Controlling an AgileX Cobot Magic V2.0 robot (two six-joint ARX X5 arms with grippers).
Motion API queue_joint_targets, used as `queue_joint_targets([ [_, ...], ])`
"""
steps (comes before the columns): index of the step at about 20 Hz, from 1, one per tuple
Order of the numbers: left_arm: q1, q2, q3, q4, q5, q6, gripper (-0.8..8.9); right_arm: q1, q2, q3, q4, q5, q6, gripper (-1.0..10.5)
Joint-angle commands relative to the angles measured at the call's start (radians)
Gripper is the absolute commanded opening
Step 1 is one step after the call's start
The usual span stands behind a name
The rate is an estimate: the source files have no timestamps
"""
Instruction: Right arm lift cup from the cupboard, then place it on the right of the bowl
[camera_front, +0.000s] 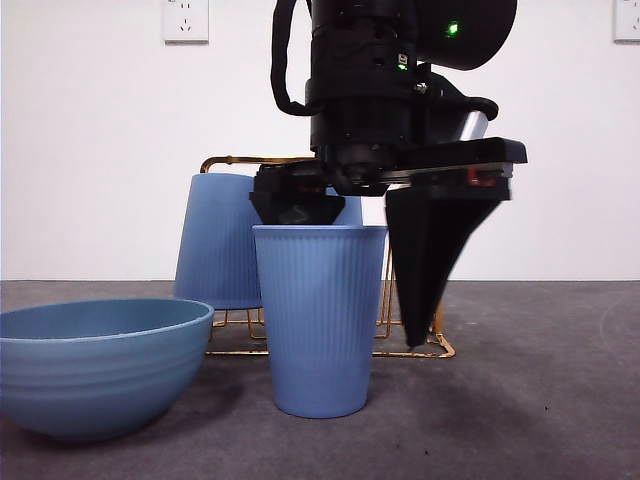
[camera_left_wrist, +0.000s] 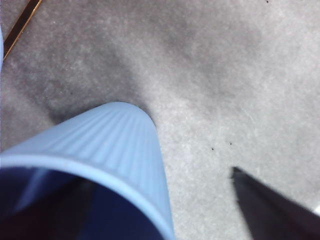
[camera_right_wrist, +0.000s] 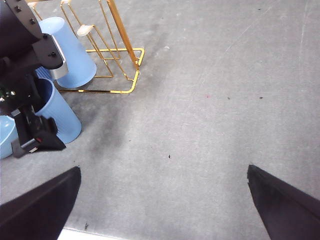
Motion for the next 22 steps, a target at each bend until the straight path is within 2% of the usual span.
queue_joint_targets([
  [1,-0.013,-0.015,0.023,-0.002,-0.004,0.002,5.09,0.003,-0.002,0.013,0.006,0.005,-0.009,6.7],
  [9,-0.013,-0.277,0.022,0.023,-0.013,0.005,5.02,0.003,-0.002,0.013,0.006,0.004,-0.009,6.7],
  [12,-0.008,-0.400,0.019,-0.016,-0.082,0.010,5.00,0.003,-0.002,0.013,0.015,-0.006,-0.023,6.7],
  [16,0.034,-0.543,-0.010,-0.072,-0.148,0.010,5.00,0.003,-0.002,0.013,0.047,-0.043,-0.090,6.7],
  [22,0.117,-0.872,-0.310,0.023,-0.191,-0.005,4.99,0.003,-0.002,0.013,0.142,-0.163,-0.170,6.7],
])
